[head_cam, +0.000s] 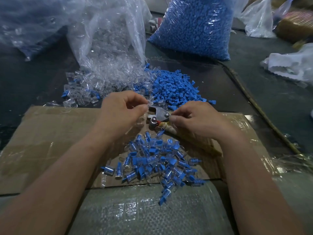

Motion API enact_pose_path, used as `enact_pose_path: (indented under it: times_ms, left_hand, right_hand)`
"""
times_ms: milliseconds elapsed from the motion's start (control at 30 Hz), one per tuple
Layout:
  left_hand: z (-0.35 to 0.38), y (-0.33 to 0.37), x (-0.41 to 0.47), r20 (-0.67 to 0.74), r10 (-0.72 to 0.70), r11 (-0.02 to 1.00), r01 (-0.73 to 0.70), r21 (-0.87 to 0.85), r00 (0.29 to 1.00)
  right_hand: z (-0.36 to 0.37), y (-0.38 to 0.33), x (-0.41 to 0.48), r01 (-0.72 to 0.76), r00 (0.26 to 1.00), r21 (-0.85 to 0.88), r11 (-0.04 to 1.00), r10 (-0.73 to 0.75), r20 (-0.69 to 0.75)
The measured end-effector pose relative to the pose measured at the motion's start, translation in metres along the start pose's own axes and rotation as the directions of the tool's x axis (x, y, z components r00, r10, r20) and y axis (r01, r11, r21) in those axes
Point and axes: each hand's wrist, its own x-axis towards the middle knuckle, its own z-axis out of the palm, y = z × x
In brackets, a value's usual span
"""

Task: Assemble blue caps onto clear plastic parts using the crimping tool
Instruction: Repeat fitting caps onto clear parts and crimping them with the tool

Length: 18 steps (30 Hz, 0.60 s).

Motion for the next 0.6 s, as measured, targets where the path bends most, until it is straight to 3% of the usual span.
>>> enact_pose_path:
  times_ms: [133, 300, 500, 600]
  left_hand:
    - [0.004, -0.01, 0.01, -0.061, 0.007, 0.982, 0.005, 0.19, 0.998]
    - [0.007, -0.017, 0.026, 0.021, 0.066, 0.911, -0.069, 0.406, 0.998]
    - [0.017, -0.02, 0.042, 0.134, 0.015, 0.775, -0.096, 0.625, 0.991]
    - [0.019, -0.018, 0.046, 0.113, 0.02, 0.75, -0.09, 0.656, 0.993]
  right_hand:
    - [0.004, -0.002, 0.005, 0.007, 0.987, 0.027, 1.0, -0.002, -0.161]
    - [0.008, 0.0, 0.014, 0.025, 0.957, 0.018, 1.0, -0.019, -0.29]
    - [0.016, -0.004, 0.029, 0.008, 0.959, -0.079, 0.997, -0.03, -0.283]
    - [0.017, -0.003, 0.035, -0.027, 0.974, -0.11, 0.994, 0.001, -0.228]
